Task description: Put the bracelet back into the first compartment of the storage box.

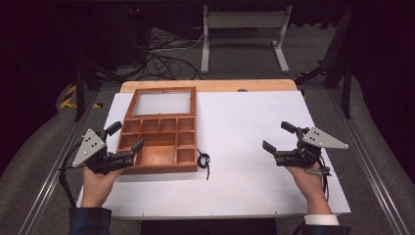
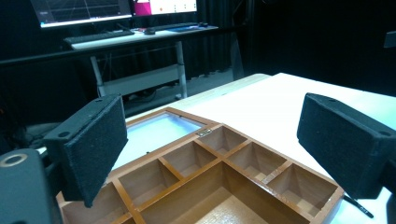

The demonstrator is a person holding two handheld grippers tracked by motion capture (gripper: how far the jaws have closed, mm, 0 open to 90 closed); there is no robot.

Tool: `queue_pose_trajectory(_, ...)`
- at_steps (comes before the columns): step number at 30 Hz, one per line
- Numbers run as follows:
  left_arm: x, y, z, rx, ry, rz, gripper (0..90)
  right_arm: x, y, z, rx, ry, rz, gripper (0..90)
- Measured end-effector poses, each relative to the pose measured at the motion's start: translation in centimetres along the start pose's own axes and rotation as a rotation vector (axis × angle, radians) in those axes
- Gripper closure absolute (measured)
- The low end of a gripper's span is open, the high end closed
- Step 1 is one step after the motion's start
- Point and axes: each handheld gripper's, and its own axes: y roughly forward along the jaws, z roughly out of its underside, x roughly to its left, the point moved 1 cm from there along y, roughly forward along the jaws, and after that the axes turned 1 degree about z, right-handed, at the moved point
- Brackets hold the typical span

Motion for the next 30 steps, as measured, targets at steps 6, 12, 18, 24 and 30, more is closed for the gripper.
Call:
queue_pose_trajectory(6,-0.1,0.2,0.0,0.005,-0.003,0.015,9.4,1.0,1.5,0.3,0.05,-0.003,-0.026,19.2)
queue_pose_trajectory(12,-0.2,0.3,0.0,0.009,-0.004,0.024,9.5,2.2,3.1,0.8,0.081,-0.022,-0.047,31.8)
queue_pose_trajectory(18,-0.4,0.4,0.1,0.011,-0.008,0.027,9.5,3.3,4.7,1.4,0.119,-0.031,-0.052,33.8)
queue_pose_trajectory(24,-0.4,0.5,0.1,0.008,-0.003,0.031,9.5,4.3,5.8,1.7,0.131,-0.044,-0.072,35.5)
queue_pose_trajectory(30,-0.5,0.5,0.1,0.009,-0.004,0.031,9.4,5.2,6.9,2.0,0.147,-0.063,-0.095,35.5)
